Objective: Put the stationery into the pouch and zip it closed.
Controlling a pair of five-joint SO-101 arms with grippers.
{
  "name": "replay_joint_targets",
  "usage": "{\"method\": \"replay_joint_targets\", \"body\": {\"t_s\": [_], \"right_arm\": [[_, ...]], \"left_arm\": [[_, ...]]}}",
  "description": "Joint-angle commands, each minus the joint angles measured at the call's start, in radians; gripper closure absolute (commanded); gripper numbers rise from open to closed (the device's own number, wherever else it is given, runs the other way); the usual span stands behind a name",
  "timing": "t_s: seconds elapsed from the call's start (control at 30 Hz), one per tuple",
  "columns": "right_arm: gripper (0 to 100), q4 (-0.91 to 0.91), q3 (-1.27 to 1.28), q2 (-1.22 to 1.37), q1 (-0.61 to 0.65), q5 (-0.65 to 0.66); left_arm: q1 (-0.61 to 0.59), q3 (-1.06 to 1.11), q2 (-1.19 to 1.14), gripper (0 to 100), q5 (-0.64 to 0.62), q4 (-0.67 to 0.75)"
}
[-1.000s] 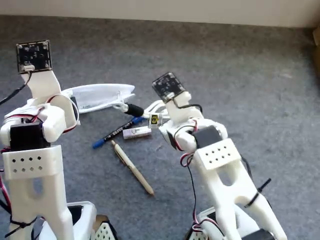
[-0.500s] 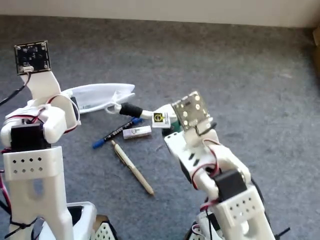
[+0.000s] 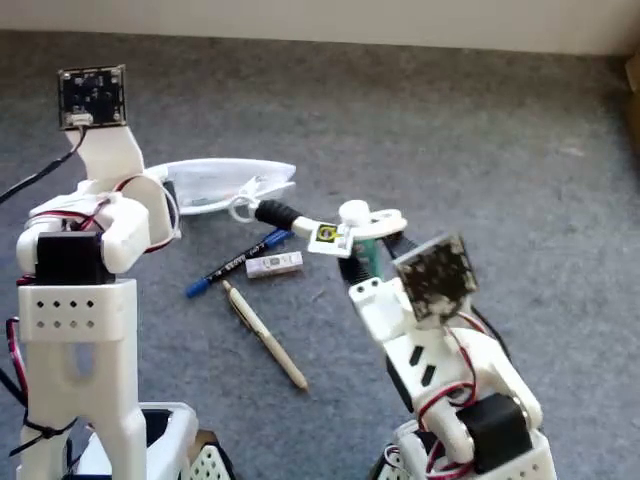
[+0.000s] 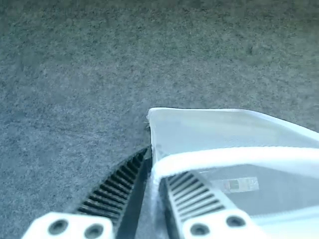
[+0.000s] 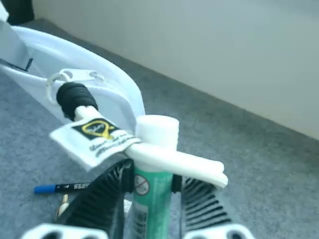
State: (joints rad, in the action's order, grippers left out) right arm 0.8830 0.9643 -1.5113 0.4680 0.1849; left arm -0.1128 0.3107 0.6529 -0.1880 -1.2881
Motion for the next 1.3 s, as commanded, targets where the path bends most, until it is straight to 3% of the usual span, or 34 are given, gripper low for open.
{"method": "replay_joint_targets", "body": {"t_s": [0.0, 0.13, 0.3, 0.63, 0.73, 1.03, 1.27], "right_arm": [[99.4, -0.036, -0.015, -0.087, -0.077, -0.037], [99.4, -0.038, -0.015, -0.124, -0.153, -0.104], [99.4, -0.041, -0.007, -0.124, -0.219, -0.107], [99.4, -0.084, 0.116, -0.122, -0.148, -0.077], [99.4, 0.016, 0.117, -0.122, -0.117, 0.021], [99.4, 0.398, 0.082, -0.122, -0.005, 0.147], [99.4, 0.588, 0.084, -0.122, -0.005, 0.273]], "left_arm": [[0.081, -0.122, -0.001, 99, -0.017, 0.009], [0.114, -0.127, -0.001, 99, -0.106, 0.005], [0.113, -0.082, 0.002, 99, -0.117, 0.011], [-0.042, -0.022, 0.007, 99, -0.150, 0.046], [-0.051, 0.019, 0.008, 99, -0.155, 0.080], [-0.058, 0.068, 0.008, 99, -0.157, 0.130], [-0.058, 0.090, 0.008, 99, -0.155, 0.132]]}}
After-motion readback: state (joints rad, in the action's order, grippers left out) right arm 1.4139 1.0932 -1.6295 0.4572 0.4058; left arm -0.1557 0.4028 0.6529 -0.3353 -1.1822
